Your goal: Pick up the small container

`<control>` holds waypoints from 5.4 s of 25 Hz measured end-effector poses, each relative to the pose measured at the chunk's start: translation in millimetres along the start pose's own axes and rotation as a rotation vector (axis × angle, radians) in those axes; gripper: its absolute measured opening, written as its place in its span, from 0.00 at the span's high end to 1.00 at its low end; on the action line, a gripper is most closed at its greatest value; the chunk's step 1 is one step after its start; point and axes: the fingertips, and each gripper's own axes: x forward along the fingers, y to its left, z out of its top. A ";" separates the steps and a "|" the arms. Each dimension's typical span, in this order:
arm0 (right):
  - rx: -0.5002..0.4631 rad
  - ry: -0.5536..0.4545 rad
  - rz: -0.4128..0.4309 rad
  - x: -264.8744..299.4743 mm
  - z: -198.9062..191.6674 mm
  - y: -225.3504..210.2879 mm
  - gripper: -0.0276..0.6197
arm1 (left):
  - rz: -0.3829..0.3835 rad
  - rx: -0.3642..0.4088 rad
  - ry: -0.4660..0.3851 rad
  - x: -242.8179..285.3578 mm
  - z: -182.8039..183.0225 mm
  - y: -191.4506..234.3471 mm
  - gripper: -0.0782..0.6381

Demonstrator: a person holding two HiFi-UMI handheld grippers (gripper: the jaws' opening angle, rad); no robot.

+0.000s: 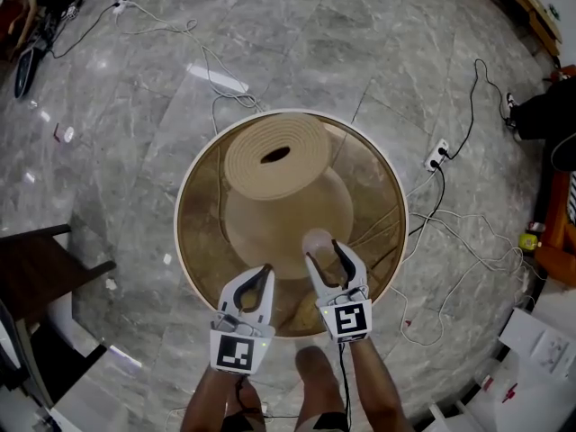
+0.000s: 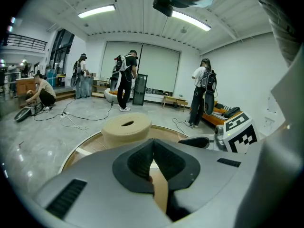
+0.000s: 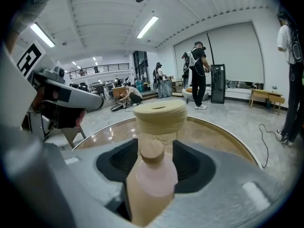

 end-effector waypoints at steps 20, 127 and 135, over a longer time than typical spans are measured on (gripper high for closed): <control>-0.105 0.005 -0.028 21.0 -12.0 2.6 0.75 | 0.027 -0.009 0.039 5.0 -26.7 12.3 0.87; 0.027 -0.279 -0.539 -492.4 324.2 214.9 0.77 | -0.322 0.423 -0.293 -422.5 280.5 -122.0 0.87; -0.001 -0.283 -0.531 -494.2 320.5 212.5 0.77 | -0.307 0.414 -0.295 -424.8 278.5 -124.0 0.87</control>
